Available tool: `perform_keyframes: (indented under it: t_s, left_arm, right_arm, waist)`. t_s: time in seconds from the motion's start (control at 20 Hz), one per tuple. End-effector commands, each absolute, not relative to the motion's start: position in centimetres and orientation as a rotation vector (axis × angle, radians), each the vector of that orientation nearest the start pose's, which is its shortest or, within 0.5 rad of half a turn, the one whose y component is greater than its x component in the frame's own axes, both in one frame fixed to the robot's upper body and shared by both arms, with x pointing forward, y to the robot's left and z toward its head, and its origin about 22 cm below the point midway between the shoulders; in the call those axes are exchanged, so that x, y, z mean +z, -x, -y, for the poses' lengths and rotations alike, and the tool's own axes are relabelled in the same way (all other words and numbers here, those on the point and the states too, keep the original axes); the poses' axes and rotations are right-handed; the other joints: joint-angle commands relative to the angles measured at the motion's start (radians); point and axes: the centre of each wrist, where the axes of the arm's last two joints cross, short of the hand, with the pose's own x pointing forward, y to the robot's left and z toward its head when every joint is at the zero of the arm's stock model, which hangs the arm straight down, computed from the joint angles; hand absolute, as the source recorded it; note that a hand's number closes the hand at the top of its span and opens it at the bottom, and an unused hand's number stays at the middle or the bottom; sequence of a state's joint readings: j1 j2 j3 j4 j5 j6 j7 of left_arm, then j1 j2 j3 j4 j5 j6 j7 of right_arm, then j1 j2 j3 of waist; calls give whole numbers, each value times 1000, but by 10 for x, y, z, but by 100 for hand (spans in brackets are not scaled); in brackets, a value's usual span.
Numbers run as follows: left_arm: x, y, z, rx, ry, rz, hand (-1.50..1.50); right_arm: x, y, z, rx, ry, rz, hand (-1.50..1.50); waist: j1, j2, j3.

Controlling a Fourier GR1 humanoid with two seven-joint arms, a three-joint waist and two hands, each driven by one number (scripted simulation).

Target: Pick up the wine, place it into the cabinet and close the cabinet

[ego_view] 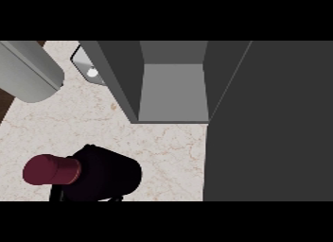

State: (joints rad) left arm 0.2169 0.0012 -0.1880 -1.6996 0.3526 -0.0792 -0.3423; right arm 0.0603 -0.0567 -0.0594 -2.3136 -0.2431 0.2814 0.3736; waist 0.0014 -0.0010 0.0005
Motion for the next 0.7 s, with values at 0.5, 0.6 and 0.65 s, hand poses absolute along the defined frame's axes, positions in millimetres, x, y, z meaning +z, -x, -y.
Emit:
perform_keyframes:
  t_s: [0.5,0.6,0.65]
  left_arm:
    - [55,-265,-155,218,350,1857,150]
    - [51,-268,-131,201,303,1874,150]
    - [34,-271,-121,184,289,1876,150]
  right_arm:
    - [146,-166,265,251,-238,1887,-150]
    - [138,-176,264,237,-233,1882,-150]
    - [156,-162,257,253,-249,1886,-150]
  waist:
    - [-7,1,0]
    - [-7,1,0]
    - [-11,1,-1]
